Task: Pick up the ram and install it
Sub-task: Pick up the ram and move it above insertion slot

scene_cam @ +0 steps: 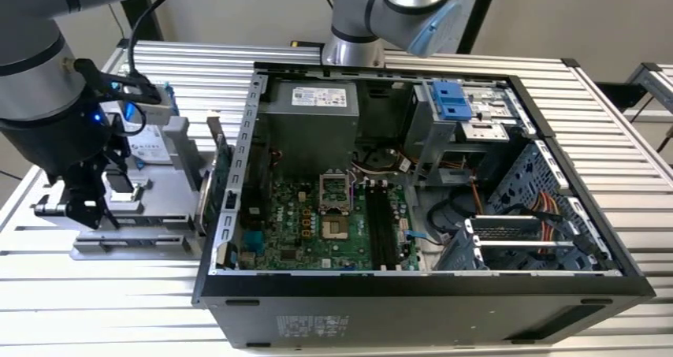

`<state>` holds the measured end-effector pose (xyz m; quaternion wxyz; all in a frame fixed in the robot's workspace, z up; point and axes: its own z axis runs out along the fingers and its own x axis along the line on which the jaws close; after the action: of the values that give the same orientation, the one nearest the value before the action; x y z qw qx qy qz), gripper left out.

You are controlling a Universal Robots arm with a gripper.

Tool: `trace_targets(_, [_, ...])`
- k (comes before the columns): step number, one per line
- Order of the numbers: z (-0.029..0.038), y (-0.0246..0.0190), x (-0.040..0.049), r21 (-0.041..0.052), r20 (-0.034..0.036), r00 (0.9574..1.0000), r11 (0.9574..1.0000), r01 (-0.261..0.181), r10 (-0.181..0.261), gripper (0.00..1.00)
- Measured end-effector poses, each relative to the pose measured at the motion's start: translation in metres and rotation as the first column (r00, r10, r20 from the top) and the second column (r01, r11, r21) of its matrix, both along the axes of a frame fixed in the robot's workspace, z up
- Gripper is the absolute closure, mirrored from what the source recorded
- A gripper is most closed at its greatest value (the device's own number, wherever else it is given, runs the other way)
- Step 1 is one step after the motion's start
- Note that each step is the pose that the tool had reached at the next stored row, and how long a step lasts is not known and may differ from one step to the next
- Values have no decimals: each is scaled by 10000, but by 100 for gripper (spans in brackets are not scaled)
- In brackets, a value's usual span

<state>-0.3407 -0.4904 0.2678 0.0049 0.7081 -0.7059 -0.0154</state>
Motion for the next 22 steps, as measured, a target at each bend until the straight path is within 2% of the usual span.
trace_targets(22, [-232,-29,0,-1,-1,10000,10000,49,-49,0])
